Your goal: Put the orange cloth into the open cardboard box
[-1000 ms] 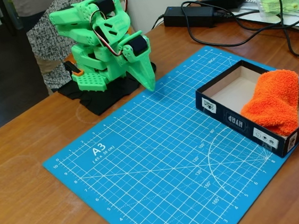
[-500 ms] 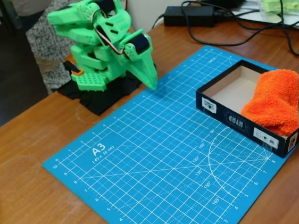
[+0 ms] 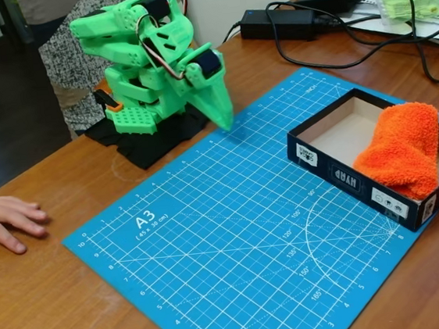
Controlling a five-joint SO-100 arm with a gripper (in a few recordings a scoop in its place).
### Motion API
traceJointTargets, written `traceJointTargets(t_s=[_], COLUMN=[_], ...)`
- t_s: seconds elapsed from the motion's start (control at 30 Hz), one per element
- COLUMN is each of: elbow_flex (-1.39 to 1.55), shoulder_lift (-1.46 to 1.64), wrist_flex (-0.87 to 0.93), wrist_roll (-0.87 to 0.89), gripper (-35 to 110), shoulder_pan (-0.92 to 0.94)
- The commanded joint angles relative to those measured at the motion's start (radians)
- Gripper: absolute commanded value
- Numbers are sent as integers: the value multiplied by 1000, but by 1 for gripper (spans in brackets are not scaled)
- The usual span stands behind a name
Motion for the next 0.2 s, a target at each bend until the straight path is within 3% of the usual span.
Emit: traceJointTargets(t_s=[0.0, 0.17], elbow_flex=[9, 9], shoulder_lift=[12, 12], wrist_flex=[8, 8], wrist_roll=[-31, -21], gripper=[0, 0], shoulder_pan=[-55, -40])
